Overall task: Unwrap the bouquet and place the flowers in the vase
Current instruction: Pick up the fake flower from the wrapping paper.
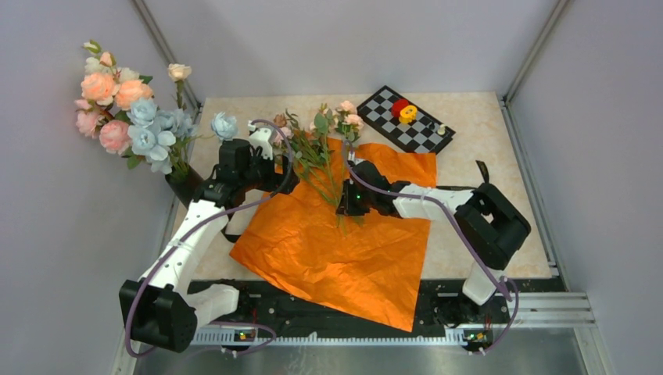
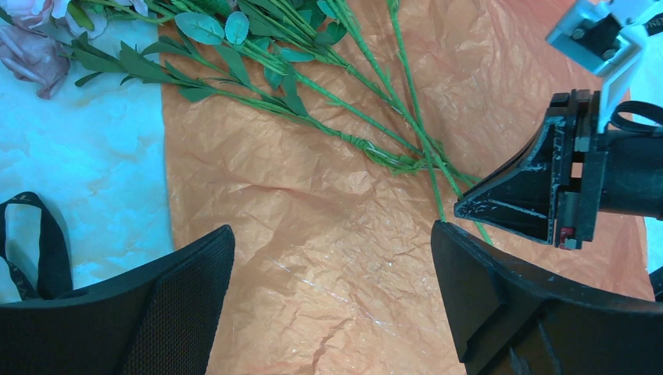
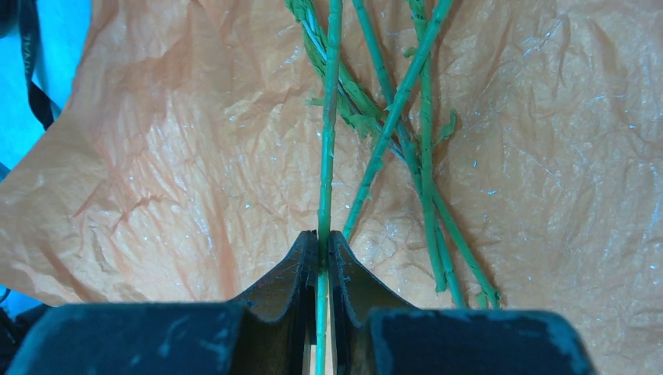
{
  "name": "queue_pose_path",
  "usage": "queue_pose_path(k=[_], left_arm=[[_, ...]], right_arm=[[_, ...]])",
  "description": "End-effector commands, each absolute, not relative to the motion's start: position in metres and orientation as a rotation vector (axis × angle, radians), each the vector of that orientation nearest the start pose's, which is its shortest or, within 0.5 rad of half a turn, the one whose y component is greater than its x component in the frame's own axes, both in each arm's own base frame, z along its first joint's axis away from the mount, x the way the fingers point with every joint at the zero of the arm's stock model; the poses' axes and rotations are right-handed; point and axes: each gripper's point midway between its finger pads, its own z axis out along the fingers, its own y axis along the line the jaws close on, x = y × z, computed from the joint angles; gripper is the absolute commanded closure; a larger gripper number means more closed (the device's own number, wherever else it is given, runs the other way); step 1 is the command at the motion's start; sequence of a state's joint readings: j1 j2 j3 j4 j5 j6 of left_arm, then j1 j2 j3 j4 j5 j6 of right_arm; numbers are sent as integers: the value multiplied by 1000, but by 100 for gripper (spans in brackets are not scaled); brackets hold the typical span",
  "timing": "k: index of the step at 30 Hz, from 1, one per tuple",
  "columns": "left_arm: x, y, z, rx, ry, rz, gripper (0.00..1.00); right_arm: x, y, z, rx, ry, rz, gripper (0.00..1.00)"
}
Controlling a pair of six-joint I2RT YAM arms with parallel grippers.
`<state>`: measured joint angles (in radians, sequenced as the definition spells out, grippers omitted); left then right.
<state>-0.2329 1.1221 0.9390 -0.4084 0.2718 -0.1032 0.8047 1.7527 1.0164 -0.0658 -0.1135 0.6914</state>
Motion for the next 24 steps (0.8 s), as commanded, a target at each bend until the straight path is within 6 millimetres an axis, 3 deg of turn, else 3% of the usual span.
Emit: queue_pose_path(k=[1, 8, 16, 20, 24], left_arm=[[318, -132, 210, 297, 2114, -511, 1], [313, -147, 219, 249, 2104, -643, 1], [306, -184, 252, 76, 2005, -1015, 1], [308, -189, 277, 6, 1933, -1097, 1], [314, -188, 280, -70, 1908, -1120, 1]], right_arm=[[277, 358, 97, -202, 2414, 861, 100], [275, 359, 116, -211, 2346, 919, 100], [273, 361, 178, -212, 2078, 1092, 100], [271, 354, 199, -194, 1974, 1123, 100], [268, 345, 214, -184, 1903, 1132, 100]])
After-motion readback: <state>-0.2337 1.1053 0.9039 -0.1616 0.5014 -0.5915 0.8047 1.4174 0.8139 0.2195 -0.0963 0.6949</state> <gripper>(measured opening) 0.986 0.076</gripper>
